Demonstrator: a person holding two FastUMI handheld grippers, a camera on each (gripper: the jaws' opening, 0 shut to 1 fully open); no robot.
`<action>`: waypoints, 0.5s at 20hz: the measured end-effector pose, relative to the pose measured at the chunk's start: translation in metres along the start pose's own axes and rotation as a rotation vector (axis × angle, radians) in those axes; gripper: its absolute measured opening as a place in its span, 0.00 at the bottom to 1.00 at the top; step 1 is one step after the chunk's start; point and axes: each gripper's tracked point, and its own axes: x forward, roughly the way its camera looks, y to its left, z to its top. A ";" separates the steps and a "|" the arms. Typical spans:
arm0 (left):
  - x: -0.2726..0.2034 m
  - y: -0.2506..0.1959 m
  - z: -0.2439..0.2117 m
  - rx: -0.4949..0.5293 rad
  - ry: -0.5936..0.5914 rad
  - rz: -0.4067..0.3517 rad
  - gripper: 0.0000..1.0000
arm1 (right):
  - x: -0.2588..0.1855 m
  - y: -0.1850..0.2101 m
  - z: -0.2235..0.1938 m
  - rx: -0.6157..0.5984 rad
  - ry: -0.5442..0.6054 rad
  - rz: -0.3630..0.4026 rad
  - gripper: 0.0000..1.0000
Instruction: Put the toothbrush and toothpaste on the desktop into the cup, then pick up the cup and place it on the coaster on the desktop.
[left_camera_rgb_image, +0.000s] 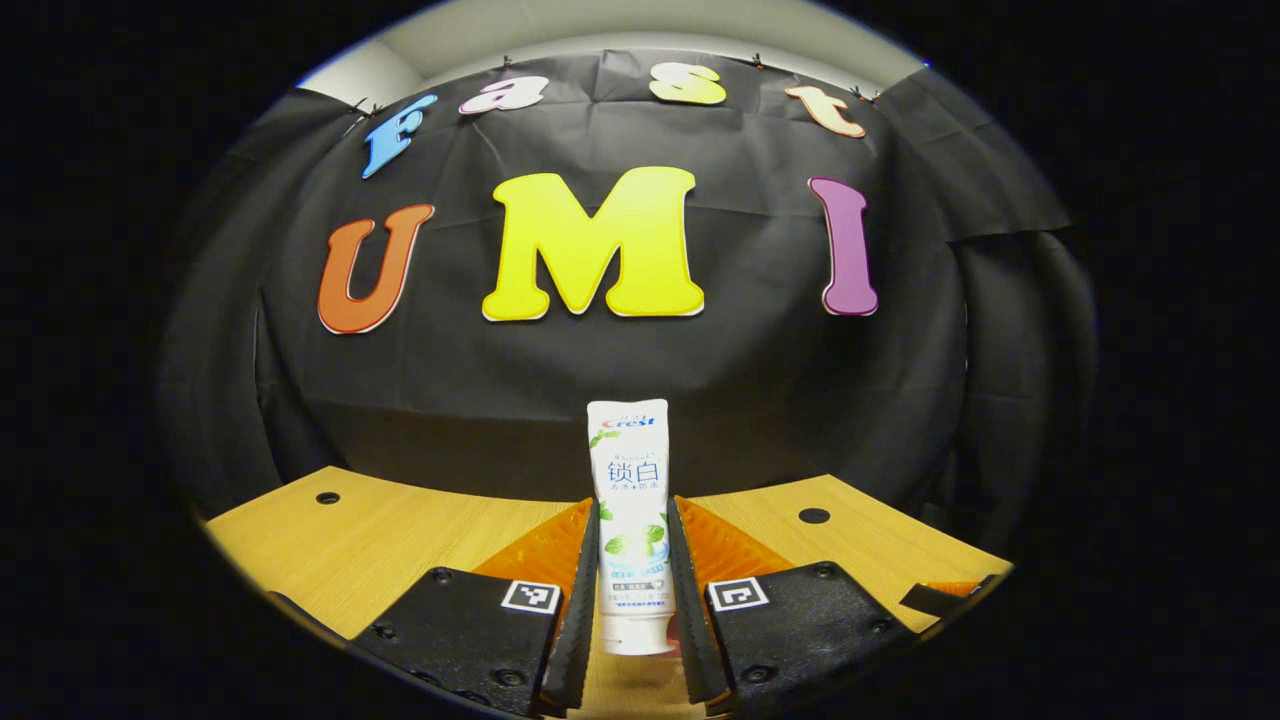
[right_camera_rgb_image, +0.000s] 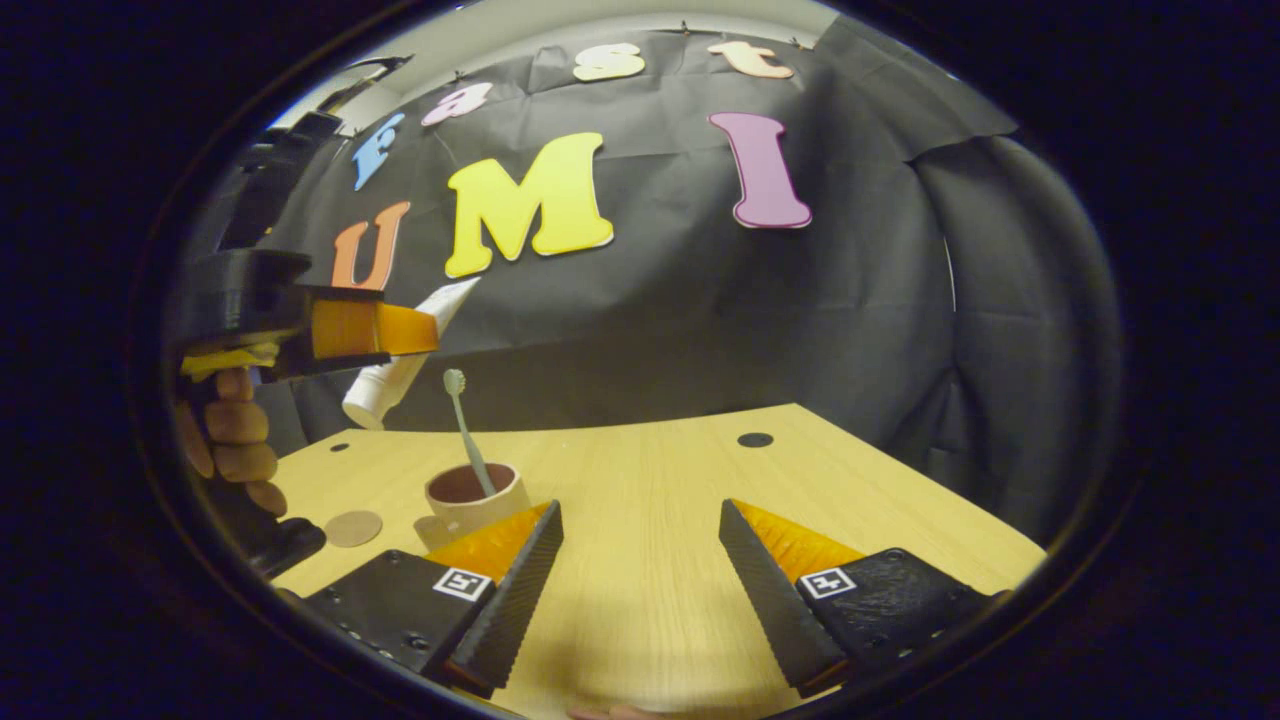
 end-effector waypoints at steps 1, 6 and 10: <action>0.001 -0.005 -0.005 -0.009 0.012 -0.014 0.39 | -0.001 0.000 -0.002 -0.011 -0.002 -0.008 0.96; 0.002 -0.005 -0.010 -0.004 0.031 -0.014 0.41 | -0.001 0.002 -0.003 -0.025 0.006 -0.011 0.96; 0.002 -0.008 -0.018 -0.008 0.057 -0.026 0.43 | 0.000 -0.004 -0.002 0.011 0.009 -0.017 0.96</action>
